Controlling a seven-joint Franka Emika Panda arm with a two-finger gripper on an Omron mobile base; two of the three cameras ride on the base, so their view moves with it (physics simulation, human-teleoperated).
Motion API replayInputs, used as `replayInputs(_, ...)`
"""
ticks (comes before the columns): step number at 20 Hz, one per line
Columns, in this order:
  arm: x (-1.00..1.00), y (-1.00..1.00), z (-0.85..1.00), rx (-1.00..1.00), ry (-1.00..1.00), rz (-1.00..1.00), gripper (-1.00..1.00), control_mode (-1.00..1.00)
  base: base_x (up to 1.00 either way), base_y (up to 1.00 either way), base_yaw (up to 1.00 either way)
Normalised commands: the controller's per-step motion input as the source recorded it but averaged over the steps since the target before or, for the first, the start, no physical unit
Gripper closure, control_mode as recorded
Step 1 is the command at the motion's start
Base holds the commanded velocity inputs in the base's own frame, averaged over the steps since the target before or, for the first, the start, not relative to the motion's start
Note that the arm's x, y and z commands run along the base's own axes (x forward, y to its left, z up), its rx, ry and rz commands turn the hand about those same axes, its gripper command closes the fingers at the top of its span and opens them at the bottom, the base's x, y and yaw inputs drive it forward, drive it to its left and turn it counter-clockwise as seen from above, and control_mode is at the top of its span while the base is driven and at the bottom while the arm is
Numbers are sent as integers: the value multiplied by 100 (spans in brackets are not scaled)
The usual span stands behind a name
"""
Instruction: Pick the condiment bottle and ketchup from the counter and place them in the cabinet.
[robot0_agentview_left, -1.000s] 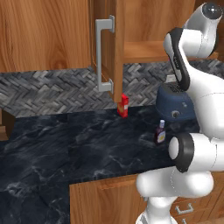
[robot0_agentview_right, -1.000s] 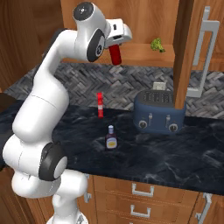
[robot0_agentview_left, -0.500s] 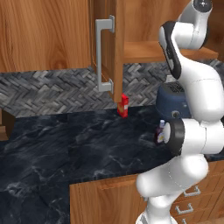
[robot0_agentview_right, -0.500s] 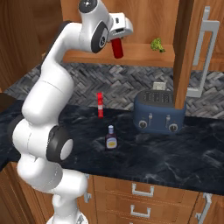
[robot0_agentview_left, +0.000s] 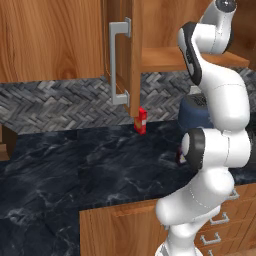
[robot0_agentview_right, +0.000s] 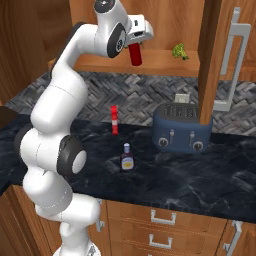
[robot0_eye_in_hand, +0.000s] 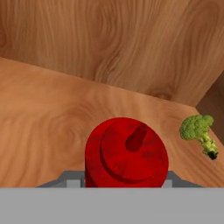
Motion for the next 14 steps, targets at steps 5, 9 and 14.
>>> replayInputs(5,28,0,-43,0,0,0,100,-100,0,0,0)
replayInputs(9,35,0,-36,0,0,0,100,-100,0,0,0)
replayInputs(14,26,-1,-34,0,0,0,-100,-100,0,0,0)
